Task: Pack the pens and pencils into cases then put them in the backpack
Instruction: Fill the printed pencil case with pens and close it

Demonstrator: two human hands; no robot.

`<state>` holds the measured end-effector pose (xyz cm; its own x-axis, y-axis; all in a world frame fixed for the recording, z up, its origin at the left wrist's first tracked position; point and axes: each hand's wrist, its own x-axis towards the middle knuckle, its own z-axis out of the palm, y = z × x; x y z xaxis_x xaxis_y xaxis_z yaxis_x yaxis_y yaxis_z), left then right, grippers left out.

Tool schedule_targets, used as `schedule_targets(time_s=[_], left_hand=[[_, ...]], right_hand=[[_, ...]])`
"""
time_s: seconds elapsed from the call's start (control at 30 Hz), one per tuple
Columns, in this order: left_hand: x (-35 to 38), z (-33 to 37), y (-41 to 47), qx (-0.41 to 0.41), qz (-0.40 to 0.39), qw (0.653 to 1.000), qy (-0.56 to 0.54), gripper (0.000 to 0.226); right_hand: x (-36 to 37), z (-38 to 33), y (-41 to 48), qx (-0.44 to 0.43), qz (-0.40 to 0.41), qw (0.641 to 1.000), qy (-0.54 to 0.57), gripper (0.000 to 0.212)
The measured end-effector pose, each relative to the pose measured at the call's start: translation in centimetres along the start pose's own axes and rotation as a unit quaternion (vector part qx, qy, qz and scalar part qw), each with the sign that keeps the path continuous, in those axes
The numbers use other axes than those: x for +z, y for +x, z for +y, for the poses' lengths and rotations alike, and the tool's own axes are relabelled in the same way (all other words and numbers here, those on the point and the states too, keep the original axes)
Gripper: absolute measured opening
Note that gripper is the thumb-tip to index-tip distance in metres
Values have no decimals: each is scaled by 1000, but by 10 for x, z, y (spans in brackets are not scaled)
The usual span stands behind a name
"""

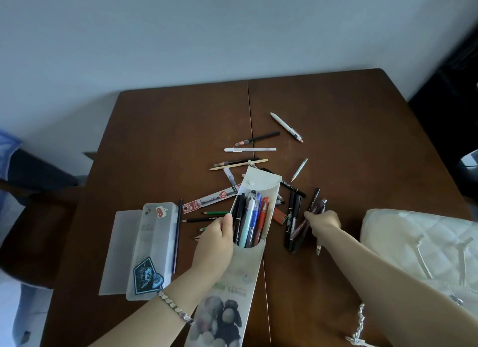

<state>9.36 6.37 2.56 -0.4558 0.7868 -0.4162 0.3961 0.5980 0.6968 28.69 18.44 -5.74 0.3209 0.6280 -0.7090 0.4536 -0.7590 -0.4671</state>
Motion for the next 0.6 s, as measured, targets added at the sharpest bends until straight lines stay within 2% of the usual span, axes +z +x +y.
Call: schedule_targets(time_s=[0.13, 0.23, 0.4, 0.5, 0.6], left_hand=[[-1, 0, -3, 11, -8, 1000, -1, 47], [-2, 0, -6, 9, -10, 1000, -6, 47], [-1, 2, -11, 22, -34, 999, -16, 46], [-1, 8, -17, 28, -38, 999, -20, 47], [-2, 13, -22, 53, -37, 997, -31, 44]], right_hand=[[-23, -9, -19, -31, -64, 996, 52, 31], [-50, -31, -55, -92, -90, 988, 84, 31], [-74, -59, -127, -257, -146, 928, 229, 27], [-63, -61, -147, -351, -131, 904, 206, 18], [-48, -57, -149, -387, -130, 903, 134, 18]])
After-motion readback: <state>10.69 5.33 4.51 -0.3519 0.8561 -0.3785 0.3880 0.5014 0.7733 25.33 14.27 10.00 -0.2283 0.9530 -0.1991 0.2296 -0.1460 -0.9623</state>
